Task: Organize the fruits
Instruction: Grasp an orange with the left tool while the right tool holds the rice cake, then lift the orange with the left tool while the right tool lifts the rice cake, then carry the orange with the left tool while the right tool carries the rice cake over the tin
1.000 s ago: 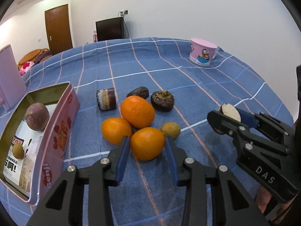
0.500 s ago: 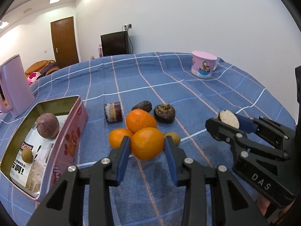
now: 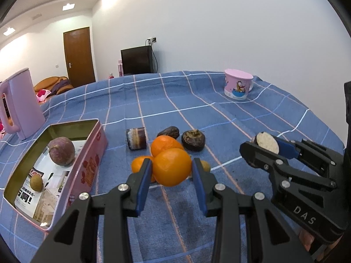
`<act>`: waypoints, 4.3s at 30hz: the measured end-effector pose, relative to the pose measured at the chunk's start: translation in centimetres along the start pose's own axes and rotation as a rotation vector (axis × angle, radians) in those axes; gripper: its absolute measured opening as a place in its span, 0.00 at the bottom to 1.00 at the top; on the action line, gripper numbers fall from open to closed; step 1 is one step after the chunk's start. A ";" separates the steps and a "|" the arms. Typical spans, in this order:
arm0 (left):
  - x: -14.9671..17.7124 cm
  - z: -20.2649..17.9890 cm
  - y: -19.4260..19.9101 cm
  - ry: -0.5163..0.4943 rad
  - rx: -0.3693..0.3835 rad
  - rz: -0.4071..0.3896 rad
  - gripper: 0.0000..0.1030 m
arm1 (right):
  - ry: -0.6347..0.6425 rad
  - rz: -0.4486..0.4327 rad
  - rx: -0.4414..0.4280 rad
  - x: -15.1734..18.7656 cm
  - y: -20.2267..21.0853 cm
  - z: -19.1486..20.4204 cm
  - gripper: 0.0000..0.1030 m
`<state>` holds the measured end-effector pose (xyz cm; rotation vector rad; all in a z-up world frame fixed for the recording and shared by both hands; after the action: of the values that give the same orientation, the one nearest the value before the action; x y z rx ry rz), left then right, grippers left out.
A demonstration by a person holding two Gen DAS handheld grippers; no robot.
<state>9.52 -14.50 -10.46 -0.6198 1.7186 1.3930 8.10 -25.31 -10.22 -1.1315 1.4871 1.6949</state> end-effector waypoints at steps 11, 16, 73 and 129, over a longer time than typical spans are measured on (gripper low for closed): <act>-0.3 0.5 0.6 0.021 -0.009 -0.041 0.38 | 0.015 -0.035 -0.001 -0.2 0.6 0.2 0.34; -0.5 0.5 1.0 0.015 -0.024 -0.067 0.38 | 0.018 -0.053 -0.003 -0.3 0.9 0.3 0.34; -1.9 0.8 4.8 0.001 -0.065 -0.288 0.38 | 0.075 -0.202 -0.019 -1.0 3.3 1.4 0.34; -2.1 19.8 4.0 0.231 -0.306 -0.145 0.38 | 0.223 -0.073 -0.291 -8.1 -7.1 17.2 0.34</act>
<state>13.18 5.24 -7.50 -1.0896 1.6082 1.5404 14.43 -6.46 -6.21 -1.5527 1.3357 1.8234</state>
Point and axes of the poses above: each gripper's, at about its wrist camera, not at the fingertips, and y roughly against the way its jaws point, z to its left, x to its underside, the point moved 8 cm from there along -y, roughly the way its jaws point, and after that the axes turned 4 degrees about y, right-handed, at the moved point
